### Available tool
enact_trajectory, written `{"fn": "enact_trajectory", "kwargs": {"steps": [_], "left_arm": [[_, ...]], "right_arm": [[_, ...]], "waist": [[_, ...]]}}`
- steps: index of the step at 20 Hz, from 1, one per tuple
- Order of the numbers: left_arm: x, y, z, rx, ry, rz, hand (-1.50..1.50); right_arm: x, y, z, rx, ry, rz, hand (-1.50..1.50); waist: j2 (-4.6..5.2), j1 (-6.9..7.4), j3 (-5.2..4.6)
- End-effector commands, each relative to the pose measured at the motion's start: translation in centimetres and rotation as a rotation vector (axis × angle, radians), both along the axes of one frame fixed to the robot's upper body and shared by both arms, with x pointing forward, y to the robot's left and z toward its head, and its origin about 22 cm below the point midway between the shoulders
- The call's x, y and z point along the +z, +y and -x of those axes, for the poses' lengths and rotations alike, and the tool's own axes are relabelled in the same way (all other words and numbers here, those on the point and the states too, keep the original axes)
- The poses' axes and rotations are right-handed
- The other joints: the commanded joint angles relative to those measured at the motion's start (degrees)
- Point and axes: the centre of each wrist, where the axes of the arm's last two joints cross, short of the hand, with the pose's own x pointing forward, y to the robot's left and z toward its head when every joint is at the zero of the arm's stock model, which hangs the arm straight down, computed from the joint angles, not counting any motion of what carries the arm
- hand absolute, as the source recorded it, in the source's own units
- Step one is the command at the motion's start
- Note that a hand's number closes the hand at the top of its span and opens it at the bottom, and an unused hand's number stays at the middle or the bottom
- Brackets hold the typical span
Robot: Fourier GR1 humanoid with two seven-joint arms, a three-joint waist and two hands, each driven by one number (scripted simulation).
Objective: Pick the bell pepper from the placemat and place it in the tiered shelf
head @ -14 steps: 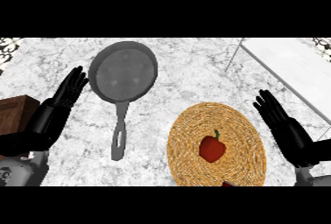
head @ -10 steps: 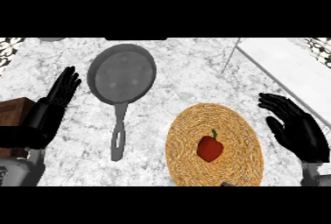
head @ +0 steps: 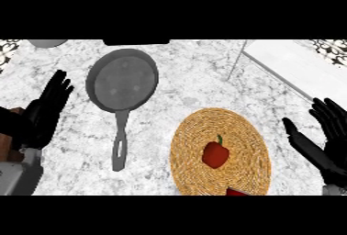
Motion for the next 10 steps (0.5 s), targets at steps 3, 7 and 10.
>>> {"fn": "enact_trajectory", "kwargs": {"steps": [3,7,10], "left_arm": [[0.4,-1.5,-0.9,-0.001,0.007,0.02,0.0],[-0.2,-2.0,-1.2,0.004,0.028,0.001,0.0],[1.1,-1.7,-1.1,-0.012,0.008,0.018,0.0]], "right_arm": [[4.5,5.2,4.5,0.073,-0.049,0.044,-1.5],[5.7,5.0,5.3,0.202,0.206,0.136,-1.5],[5.6,3.1,5.8,0.251,0.47,0.282,-1.5]], "waist": [[0.07,1.46,-0.06],[0.37,1.5,-0.35],[0.33,2.19,-0.62]]}}
